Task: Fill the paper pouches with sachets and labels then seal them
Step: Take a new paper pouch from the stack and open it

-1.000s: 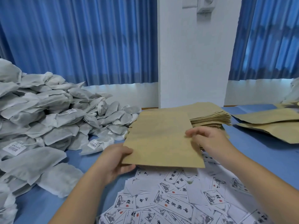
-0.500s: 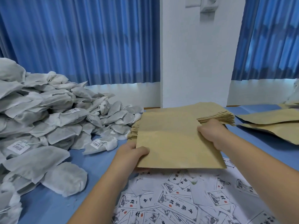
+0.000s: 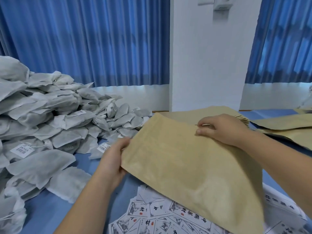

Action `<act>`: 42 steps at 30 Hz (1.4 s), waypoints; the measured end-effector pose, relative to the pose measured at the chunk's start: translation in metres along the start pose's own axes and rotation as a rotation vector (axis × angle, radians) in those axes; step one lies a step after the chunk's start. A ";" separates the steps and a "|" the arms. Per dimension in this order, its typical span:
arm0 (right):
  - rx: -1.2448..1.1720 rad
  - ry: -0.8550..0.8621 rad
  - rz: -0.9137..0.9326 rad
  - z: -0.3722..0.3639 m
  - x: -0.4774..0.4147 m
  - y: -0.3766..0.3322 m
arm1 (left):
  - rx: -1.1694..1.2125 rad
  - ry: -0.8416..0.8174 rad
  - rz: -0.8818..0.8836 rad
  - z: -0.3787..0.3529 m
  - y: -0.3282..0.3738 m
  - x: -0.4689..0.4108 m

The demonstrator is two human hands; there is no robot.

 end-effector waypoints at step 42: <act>-0.995 -0.614 -0.202 -0.043 0.064 -0.092 | -0.126 -0.399 -0.057 -0.080 -0.008 0.057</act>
Point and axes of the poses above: each hand's wrist, its own x-axis away from the middle knuckle, its own z-axis out of the back of the hand, y = z × x, the point moved 7 cm from there along -x, towards the middle knuckle, and after that the axes turned 9 degrees about -z, right-handed, at the moved point
